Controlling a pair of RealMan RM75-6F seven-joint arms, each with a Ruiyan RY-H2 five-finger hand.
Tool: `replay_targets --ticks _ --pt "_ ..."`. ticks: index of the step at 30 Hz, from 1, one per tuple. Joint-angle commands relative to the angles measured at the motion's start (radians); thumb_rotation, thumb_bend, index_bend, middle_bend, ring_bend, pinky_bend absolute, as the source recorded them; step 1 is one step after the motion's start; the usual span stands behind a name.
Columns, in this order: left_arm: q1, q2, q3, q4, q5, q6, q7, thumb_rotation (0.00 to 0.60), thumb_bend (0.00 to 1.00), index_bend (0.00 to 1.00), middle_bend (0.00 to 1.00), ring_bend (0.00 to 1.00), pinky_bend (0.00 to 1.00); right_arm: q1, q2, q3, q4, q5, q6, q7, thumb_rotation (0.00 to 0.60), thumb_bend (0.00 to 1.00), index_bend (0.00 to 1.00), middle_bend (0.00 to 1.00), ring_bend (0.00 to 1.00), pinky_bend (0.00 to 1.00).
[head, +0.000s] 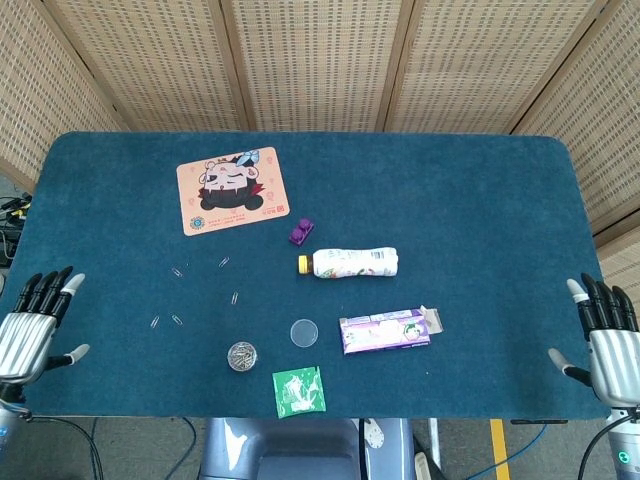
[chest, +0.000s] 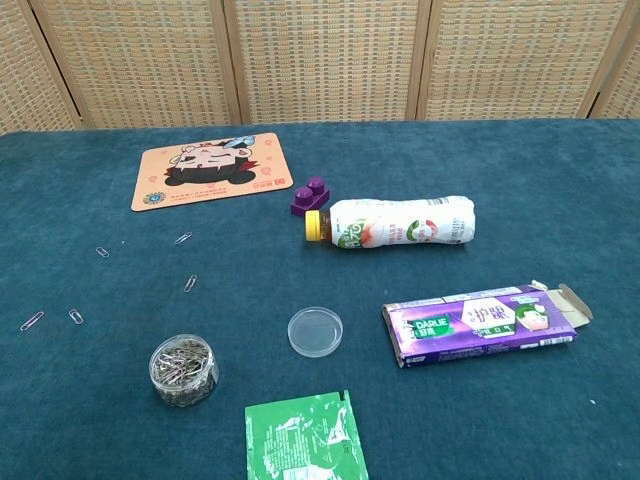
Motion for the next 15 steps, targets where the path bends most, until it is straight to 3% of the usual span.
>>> replay_targets --ticks 1,6,15 --pt "-0.076 -0.058 -0.007 0.099 0.015 -0.096 -0.018 0.600 0.13 0.23 0.00 0.00 0.00 0.003 -0.003 0.005 0.003 0.012 -0.009 0.000 0.600 0.00 0.00 0.00 0.00 0.00" --pt "-0.164 -0.107 -0.003 0.196 0.053 -0.194 -0.022 0.600 0.16 0.27 0.00 0.00 0.00 0.011 -0.010 0.010 0.010 0.027 -0.026 -0.007 0.600 0.00 0.00 0.00 0.00 0.00" --pt "-0.268 -0.150 0.005 0.253 0.075 -0.320 0.039 0.600 0.23 0.38 0.00 0.00 0.00 0.014 -0.010 0.022 0.017 0.050 -0.036 0.009 0.600 0.00 0.00 0.00 0.00 0.00"
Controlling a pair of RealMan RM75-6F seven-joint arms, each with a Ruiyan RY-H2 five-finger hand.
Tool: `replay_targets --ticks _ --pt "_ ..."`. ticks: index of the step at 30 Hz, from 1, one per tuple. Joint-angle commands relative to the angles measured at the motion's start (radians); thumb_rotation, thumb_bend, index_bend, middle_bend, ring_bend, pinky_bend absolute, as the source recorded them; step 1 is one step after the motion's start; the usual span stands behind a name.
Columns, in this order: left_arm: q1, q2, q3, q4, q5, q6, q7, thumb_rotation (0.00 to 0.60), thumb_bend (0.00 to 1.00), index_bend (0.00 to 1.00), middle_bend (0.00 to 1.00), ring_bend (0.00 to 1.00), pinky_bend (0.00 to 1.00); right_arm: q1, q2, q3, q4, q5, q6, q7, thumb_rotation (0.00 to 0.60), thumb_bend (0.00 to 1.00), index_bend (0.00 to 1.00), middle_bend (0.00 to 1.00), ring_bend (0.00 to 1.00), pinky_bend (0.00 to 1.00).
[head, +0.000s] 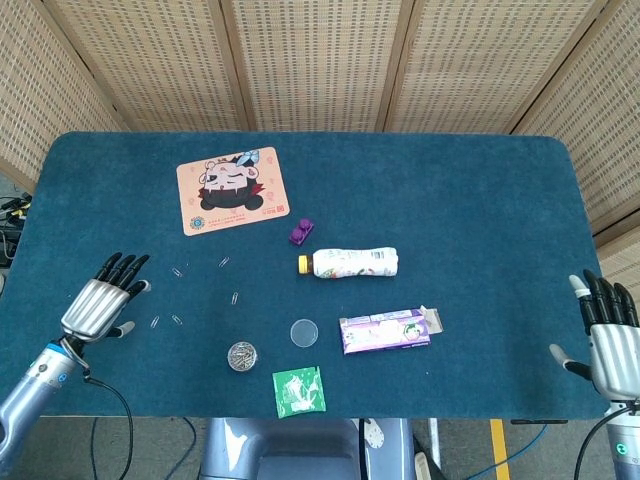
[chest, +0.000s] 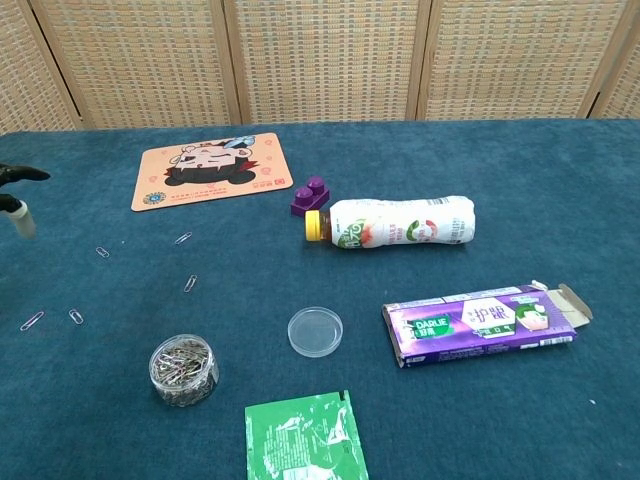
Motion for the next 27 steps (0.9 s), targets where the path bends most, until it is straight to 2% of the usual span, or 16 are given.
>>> replay_targets --ticks 1,14,27 --pt "-0.032 -0.030 0.008 0.034 0.006 -0.041 0.016 0.600 0.24 0.40 0.00 0.00 0.00 0.002 0.002 0.003 0.005 0.010 -0.009 0.010 0.600 0.00 0.00 0.00 0.00 0.00" --pt "-0.068 -0.142 0.038 0.145 0.024 -0.041 -0.055 0.600 0.26 0.47 0.00 0.00 0.00 0.007 0.007 0.009 0.008 0.023 -0.023 0.044 0.600 0.00 0.00 0.00 0.00 0.00" --pt "-0.085 -0.180 0.063 0.172 0.019 -0.054 -0.041 0.600 0.29 0.48 0.00 0.00 0.00 0.008 0.012 0.006 0.007 0.025 -0.031 0.050 0.600 0.00 0.00 0.00 0.00 0.00"
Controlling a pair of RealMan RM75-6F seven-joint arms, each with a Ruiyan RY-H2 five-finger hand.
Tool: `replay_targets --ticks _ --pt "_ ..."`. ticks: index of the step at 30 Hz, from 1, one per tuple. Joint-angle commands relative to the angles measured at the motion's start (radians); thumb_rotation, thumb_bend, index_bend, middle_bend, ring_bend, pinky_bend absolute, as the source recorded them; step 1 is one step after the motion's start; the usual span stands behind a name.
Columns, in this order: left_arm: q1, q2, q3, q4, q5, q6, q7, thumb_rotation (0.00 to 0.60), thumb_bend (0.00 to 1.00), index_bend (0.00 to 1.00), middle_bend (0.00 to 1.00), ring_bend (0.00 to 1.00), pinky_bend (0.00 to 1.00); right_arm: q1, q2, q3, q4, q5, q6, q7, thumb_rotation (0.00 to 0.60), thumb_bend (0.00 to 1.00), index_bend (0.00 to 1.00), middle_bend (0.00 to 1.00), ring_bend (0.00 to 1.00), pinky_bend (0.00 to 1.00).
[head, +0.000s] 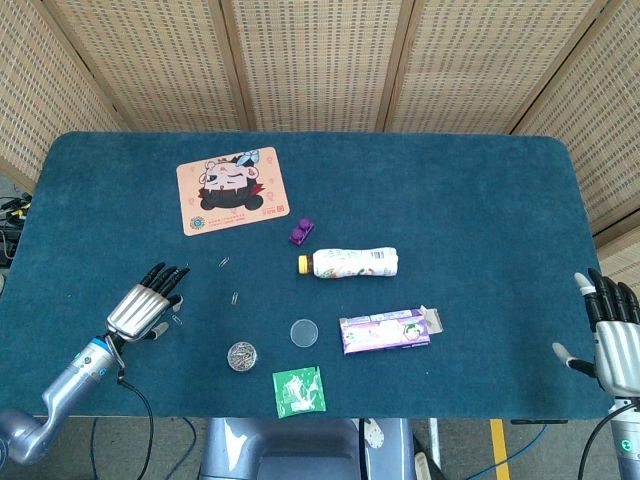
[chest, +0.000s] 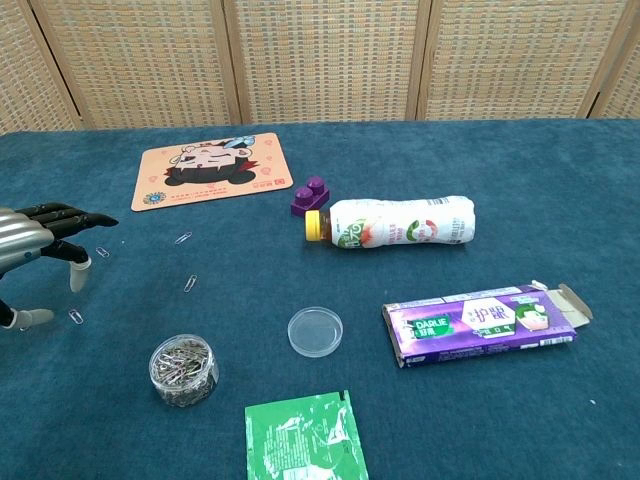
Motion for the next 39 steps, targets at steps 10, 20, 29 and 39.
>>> replay_targets --ticks 10,20,29,39 --pt "-0.017 -0.048 0.004 0.034 -0.024 -0.017 0.015 0.600 0.31 0.50 0.00 0.00 0.00 0.002 0.006 0.001 -0.002 0.010 -0.011 0.010 0.600 0.00 0.00 0.00 0.00 0.00" --pt "-0.028 -0.060 0.014 0.046 -0.039 -0.033 0.027 0.600 0.31 0.51 0.00 0.00 0.00 0.003 0.011 0.002 -0.004 0.017 -0.016 0.014 0.600 0.00 0.00 0.00 0.00 0.00" --pt "-0.040 -0.060 0.019 0.036 -0.061 -0.063 0.051 0.600 0.37 0.53 0.00 0.00 0.00 0.001 0.017 0.007 -0.004 0.025 -0.015 0.028 0.600 0.00 0.00 0.00 0.00 0.00" --pt "-0.044 -0.066 0.023 0.031 -0.077 -0.070 0.070 0.600 0.37 0.53 0.00 0.00 0.00 0.000 0.021 0.007 -0.005 0.024 -0.014 0.037 0.600 0.00 0.00 0.00 0.00 0.00"
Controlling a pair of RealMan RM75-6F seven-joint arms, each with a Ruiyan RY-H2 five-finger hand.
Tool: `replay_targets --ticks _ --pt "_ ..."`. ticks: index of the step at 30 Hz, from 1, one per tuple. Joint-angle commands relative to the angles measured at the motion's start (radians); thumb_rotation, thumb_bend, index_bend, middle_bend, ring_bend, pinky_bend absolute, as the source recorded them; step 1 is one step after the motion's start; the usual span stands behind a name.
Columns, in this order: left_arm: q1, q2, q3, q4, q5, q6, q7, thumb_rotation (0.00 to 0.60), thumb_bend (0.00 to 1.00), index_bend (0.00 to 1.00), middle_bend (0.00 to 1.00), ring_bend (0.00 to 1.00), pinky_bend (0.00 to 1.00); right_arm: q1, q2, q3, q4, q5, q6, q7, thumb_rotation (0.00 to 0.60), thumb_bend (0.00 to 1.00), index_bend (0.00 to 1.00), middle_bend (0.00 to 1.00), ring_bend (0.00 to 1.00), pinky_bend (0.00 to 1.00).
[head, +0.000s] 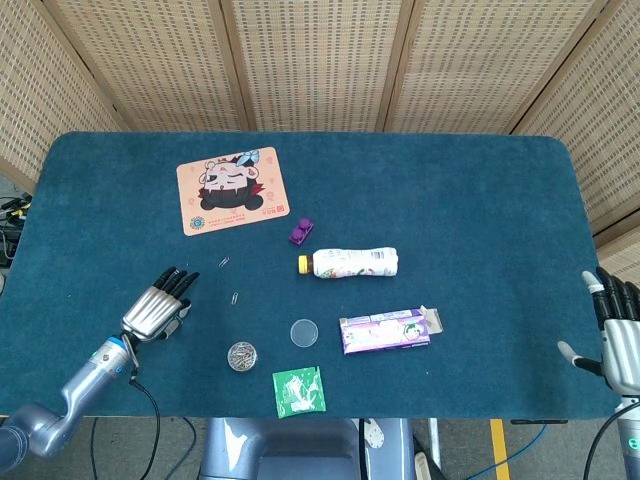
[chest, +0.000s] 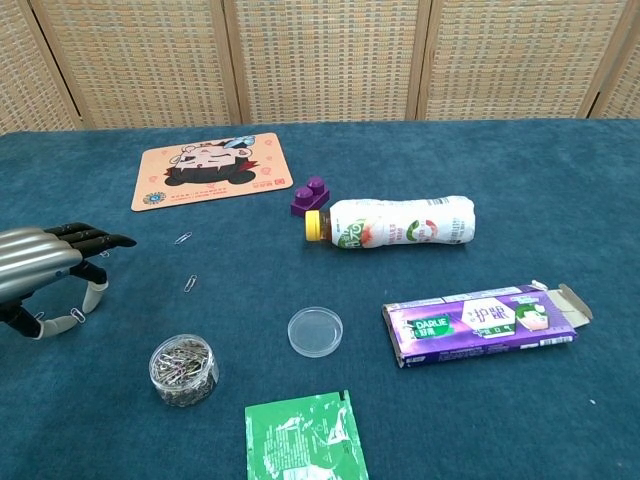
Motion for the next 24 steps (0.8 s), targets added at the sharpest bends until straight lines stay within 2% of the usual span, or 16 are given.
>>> replay_targets --ticks 1,6,10,17,20,24 --pt "-0.001 -0.002 0.001 0.001 -0.003 -0.002 0.004 0.600 0.37 0.53 0.00 0.00 0.00 0.000 0.001 0.000 -0.001 0.000 0.000 0.002 0.600 0.00 0.00 0.00 0.00 0.00" --pt "-0.001 -0.007 0.001 0.002 -0.012 -0.005 0.012 0.600 0.41 0.57 0.00 0.00 0.00 -0.001 0.003 0.000 -0.001 -0.003 0.002 0.006 0.600 0.00 0.00 0.00 0.00 0.00" --pt "0.000 -0.005 0.001 0.000 -0.018 -0.004 0.017 0.600 0.42 0.64 0.00 0.00 0.00 -0.001 0.004 0.000 -0.002 -0.003 0.003 0.011 0.600 0.00 0.00 0.00 0.00 0.00" --pt "0.001 0.002 0.003 -0.009 -0.022 0.000 0.023 0.600 0.42 0.68 0.00 0.00 0.00 0.000 0.007 -0.001 -0.002 -0.003 -0.001 0.015 0.600 0.00 0.00 0.00 0.00 0.00" --pt "0.004 0.014 0.001 -0.030 -0.014 0.027 0.015 0.600 0.42 0.68 0.00 0.00 0.00 -0.001 0.008 -0.001 -0.004 -0.004 0.002 0.018 0.600 0.00 0.00 0.00 0.00 0.00" --pt "0.009 0.064 -0.014 -0.115 0.009 0.100 0.001 0.600 0.46 0.68 0.00 0.00 0.00 -0.002 0.010 -0.001 -0.006 -0.005 0.004 0.021 0.600 0.00 0.00 0.00 0.00 0.00"
